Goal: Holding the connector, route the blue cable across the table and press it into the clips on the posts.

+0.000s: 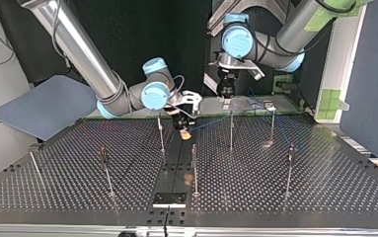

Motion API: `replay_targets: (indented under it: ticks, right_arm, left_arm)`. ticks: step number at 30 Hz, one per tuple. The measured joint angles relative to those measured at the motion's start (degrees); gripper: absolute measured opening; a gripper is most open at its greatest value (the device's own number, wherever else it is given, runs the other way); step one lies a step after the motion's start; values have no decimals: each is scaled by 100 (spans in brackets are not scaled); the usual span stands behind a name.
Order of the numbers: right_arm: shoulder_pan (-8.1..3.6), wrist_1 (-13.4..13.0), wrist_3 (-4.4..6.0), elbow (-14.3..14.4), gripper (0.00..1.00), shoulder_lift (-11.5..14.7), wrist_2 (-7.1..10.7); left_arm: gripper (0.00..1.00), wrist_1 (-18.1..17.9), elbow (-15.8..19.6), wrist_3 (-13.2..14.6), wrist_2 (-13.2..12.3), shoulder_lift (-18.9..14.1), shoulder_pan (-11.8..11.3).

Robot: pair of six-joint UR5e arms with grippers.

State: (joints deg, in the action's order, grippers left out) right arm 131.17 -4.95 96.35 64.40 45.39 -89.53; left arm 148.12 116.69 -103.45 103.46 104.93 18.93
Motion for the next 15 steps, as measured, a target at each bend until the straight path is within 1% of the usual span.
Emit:
replay_targets:
  ticks: [2,6,8,11,15]
  right_arm:
    - [-5,16,8,0,0,47,2]
    - [-14,87,33,2,0,116,1]
    - [-17,128,37,14,0,126,-3]
    - [-25,166,40,59,0,135,-9]
    - [-40,184,39,145,0,151,-12]
  left_arm:
    - [100,-33,-78,-16,9,101,7]
    - [100,34,-306,-90,9,311,21]
    - [100,65,-416,-156,3,361,21]
    - [100,160,-606,-246,-12,472,18]
    - [100,221,-848,-285,-28,680,24]
